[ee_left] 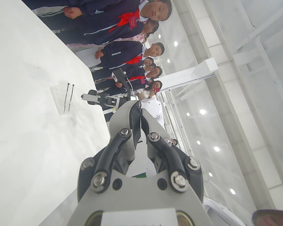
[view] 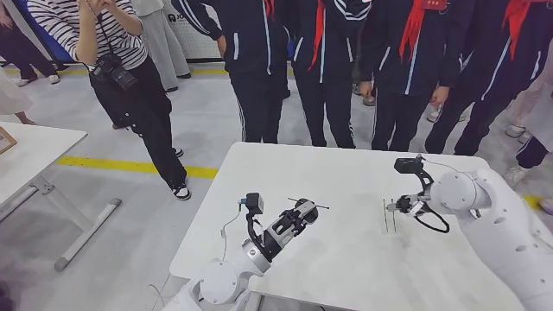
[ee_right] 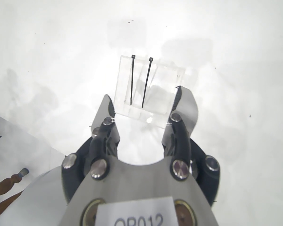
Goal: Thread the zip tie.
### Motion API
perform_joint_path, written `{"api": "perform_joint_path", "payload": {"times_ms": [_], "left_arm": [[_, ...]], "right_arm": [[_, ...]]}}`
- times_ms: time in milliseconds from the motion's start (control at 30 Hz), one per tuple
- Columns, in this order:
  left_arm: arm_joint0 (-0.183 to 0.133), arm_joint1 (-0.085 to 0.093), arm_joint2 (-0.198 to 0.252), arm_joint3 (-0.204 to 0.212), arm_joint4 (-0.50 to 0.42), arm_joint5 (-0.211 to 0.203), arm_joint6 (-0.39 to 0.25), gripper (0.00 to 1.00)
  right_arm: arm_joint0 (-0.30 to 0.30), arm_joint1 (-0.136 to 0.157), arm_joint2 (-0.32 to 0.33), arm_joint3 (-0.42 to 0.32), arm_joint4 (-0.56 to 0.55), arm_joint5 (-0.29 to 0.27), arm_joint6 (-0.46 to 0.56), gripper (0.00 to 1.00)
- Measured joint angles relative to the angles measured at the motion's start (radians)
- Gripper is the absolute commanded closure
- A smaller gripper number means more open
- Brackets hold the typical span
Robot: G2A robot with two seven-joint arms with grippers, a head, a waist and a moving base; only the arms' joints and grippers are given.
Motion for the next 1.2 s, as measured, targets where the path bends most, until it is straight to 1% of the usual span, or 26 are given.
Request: {"api": "perform_joint_path", "payload": {"times_ms": [33, 100, 133, 200, 267, 367, 633, 667, 833, 933, 1000, 1033, 1200], "left_arm": [[0.000, 0.000, 0.000, 0.000, 0.000, 0.000, 0.000, 1.00], [0.000, 0.000, 0.000, 0.000, 0.000, 0.000, 0.000, 1.00], [0.000, 0.000, 0.000, 0.000, 0.000, 0.000, 0.000, 1.00], [0.000, 0.000, 0.000, 0.000, 0.000, 0.000, 0.000, 1.00], [0.000, 0.000, 0.000, 0.000, 0.000, 0.000, 0.000, 1.00], [0.000, 0.000, 0.000, 0.000, 0.000, 0.000, 0.000, 1.00], [0.000, 0.000, 0.000, 0.000, 0.000, 0.000, 0.000, 1.00], [0.000, 0.000, 0.000, 0.000, 0.000, 0.000, 0.000, 1.00], [0.000, 0.000, 0.000, 0.000, 0.000, 0.000, 0.000, 1.00], [0.000, 0.000, 0.000, 0.000, 0.000, 0.000, 0.000, 1.00], [0.000, 0.000, 0.000, 0.000, 0.000, 0.000, 0.000, 1.00], [0.000, 0.000, 0.000, 0.000, 0.000, 0.000, 0.000, 1.00], [0.000, 0.000, 0.000, 0.000, 0.000, 0.000, 0.000, 1.00]], "right_arm": [[0.007, -0.005, -0.006, 0.011, 0.000, 0.002, 0.000, 0.70], [0.015, -0.011, -0.015, 0.027, 0.002, 0.000, -0.003, 0.71], [0.021, -0.015, -0.019, 0.037, 0.004, -0.001, -0.004, 0.73], [0.030, -0.021, -0.027, 0.055, 0.004, -0.001, -0.003, 0.70], [0.042, -0.030, -0.041, 0.080, 0.001, 0.005, 0.001, 0.75], [0.060, -0.046, -0.061, 0.117, 0.006, 0.006, 0.000, 0.70], [0.104, -0.087, -0.107, 0.222, 0.027, -0.017, -0.006, 0.71], [0.108, -0.092, -0.111, 0.233, 0.027, -0.015, -0.008, 0.73], [0.127, -0.114, -0.131, 0.284, 0.033, -0.026, -0.013, 0.72], [0.139, -0.127, -0.141, 0.316, 0.038, -0.035, -0.015, 0.74], [0.146, -0.135, -0.147, 0.335, 0.040, -0.041, -0.016, 0.73], [0.151, -0.140, -0.151, 0.348, 0.041, -0.044, -0.016, 0.75], [0.170, -0.165, -0.169, 0.402, 0.048, -0.058, -0.017, 0.75]]}}
